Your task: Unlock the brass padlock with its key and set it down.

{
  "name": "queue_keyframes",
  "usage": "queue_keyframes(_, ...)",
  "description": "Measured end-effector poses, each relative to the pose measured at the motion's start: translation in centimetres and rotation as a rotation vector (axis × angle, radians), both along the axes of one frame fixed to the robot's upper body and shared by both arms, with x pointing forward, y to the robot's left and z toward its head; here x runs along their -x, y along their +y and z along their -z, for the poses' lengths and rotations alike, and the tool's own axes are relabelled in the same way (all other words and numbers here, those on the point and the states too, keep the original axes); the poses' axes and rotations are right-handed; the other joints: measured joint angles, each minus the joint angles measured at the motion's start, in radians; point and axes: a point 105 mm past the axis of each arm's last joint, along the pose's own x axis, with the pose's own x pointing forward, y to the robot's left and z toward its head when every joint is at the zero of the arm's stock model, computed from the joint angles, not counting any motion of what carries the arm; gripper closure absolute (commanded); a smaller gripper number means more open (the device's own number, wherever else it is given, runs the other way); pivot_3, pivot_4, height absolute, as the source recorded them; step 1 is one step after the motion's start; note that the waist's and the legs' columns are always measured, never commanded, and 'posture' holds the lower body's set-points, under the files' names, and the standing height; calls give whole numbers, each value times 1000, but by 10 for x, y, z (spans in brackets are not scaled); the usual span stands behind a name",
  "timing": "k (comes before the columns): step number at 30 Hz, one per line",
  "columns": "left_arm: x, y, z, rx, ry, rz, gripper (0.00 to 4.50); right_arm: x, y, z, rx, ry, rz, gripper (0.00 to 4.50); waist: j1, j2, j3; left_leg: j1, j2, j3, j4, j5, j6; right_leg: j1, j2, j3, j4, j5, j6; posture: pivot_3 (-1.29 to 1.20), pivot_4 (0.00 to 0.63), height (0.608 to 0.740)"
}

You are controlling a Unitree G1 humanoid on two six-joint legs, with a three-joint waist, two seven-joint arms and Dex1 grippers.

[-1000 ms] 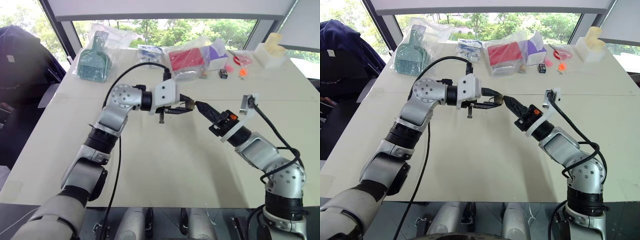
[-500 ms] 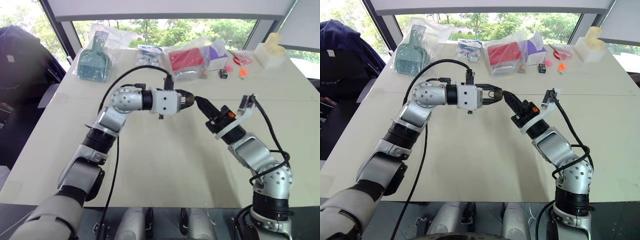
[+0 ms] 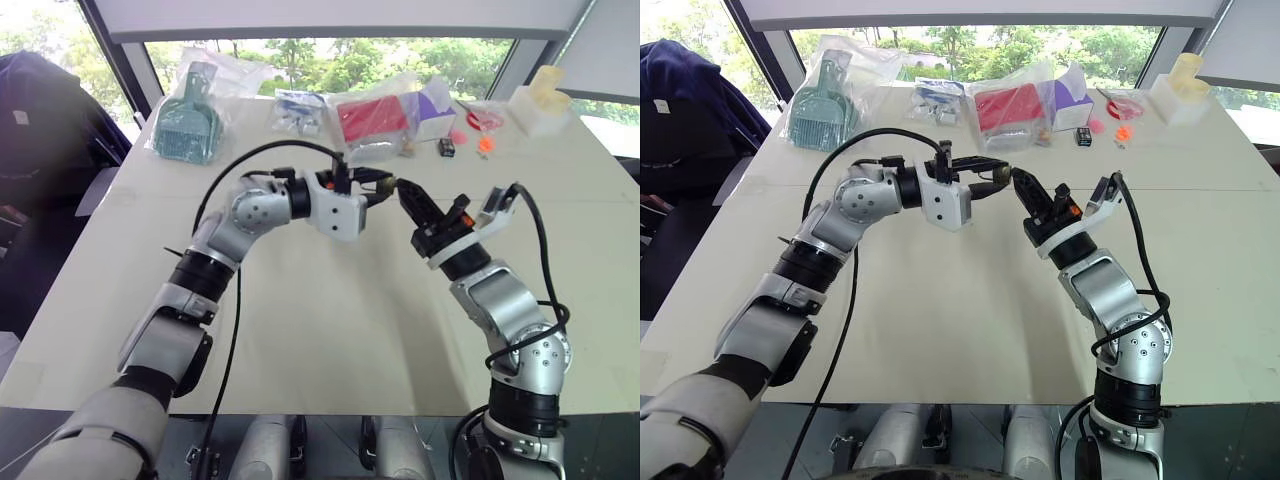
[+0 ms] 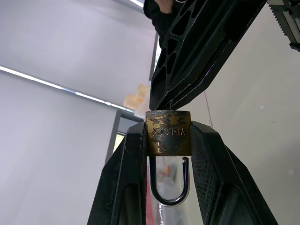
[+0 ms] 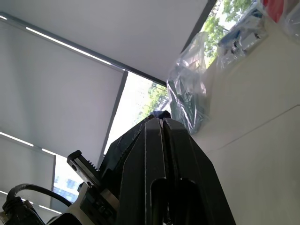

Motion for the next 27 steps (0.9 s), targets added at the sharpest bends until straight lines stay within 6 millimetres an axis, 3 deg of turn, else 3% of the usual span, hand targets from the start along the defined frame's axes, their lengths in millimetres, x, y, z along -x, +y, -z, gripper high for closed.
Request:
queue_keyframes(3, -1, -2, 2, 15, 95, 12, 3770, 1, -5, -1, 119, -55, 11, 3550, -1, 0, 0, 0, 0, 0, 0, 0, 0, 0, 0, 0, 0, 0, 0, 0, 150, 735)
queue_keyframes(9, -2, 2, 6, 0, 205, 30, 3770, 13, -19, -6, 305, -165, -17, 527, -6, 0, 0, 0, 0, 0, 0, 0, 0, 0, 0, 0, 0, 0, 0, 0, 150, 735)
queue_keyframes(14, -1, 2, 8, -3, 226, 36, 3770, 15, -21, 3, 443, -186, -47, 527, -9, 0, 0, 0, 0, 0, 0, 0, 0, 0, 0, 0, 0, 0, 0, 0, 150, 735)
queue_keyframes(26, 19, -3, 10, -17, 210, 98, 3770, 11, -10, 11, 495, -212, -109, 527, -12, 0, 0, 0, 0, -1, 0, 0, 0, 0, 0, 0, 0, 0, 0, 0, 150, 735)
queue_keyframes(27, 20, -4, 11, -21, 211, 100, 3770, 11, -10, 11, 491, -211, -111, 1039, -13, 0, 0, 0, 0, -1, 0, 0, 0, 0, 0, 0, 0, 0, 0, 0, 150, 735)
